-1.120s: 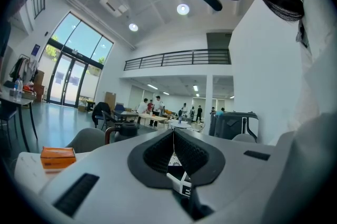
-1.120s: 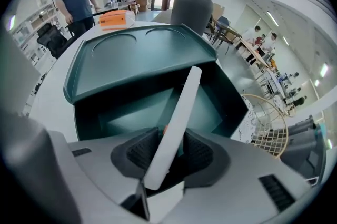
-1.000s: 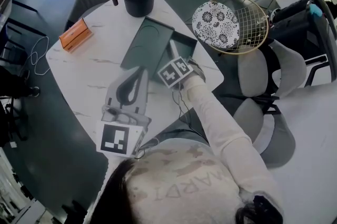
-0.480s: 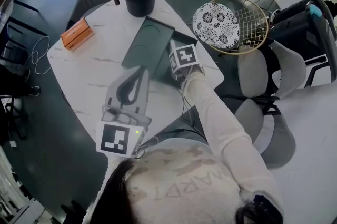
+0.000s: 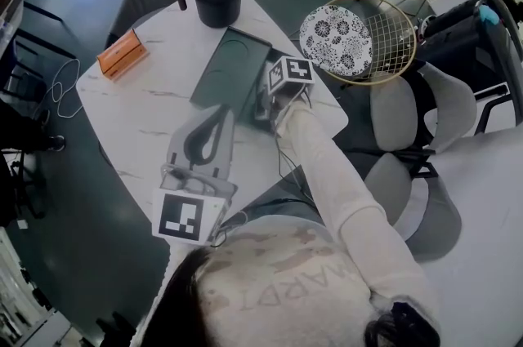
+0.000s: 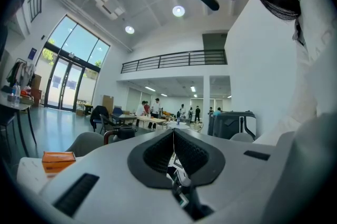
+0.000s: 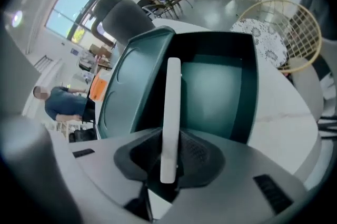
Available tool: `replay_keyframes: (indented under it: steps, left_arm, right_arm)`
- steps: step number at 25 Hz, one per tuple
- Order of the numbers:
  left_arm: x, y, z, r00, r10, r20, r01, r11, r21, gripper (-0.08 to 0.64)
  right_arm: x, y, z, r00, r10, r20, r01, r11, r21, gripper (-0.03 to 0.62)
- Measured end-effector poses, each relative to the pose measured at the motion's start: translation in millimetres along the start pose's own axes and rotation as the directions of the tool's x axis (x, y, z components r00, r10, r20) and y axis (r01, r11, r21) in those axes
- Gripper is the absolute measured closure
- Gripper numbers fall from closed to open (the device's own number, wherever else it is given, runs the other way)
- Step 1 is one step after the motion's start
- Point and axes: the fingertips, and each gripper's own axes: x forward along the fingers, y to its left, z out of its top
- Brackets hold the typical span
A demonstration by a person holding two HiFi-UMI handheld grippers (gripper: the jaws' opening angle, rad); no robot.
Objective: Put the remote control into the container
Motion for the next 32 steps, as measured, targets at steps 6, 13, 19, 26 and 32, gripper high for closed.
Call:
replay_keyframes:
  steps: [6, 13, 19, 26, 32]
  left_arm:
    - [-4, -1, -1, 1.0, 0.006, -0.002, -0.006, 1.0, 0.02, 0.548]
    - [-6, -4, 2, 1.0, 0.002, 0.002, -0.002, 1.0, 0.025, 0.548]
    - [-7, -7, 3, 1.0, -0.009, 0.013, 0.009, 1.0, 0.018, 0.548]
    - [-6, -13, 3, 1.0, -0.025, 0.015, 0.025, 1.0, 0.018, 0.548]
    - [-9, -13, 4, 1.0, -0.019, 0.012, 0.018, 1.0, 0.025, 0.548]
  right_arm:
    - [2, 3, 7, 0.994, 0.057, 0.091, -0.064, 0.994, 0.087, 0.495]
    - [-3, 6, 5, 0.994, -0.024, 0.108, 0.038, 0.991, -0.13, 0.482]
    - [-10, -5, -5, 0.996, -0.079, 0.046, 0.086, 0.978, -0.192, 0.466]
    - [-12, -19, -10, 0.987, -0.158, 0.016, 0.158, 0.971, -0.179, 0.557]
    - [-6, -14, -13, 0.986, -0.165, 0.021, 0.166, 0.965, -0.204, 0.557]
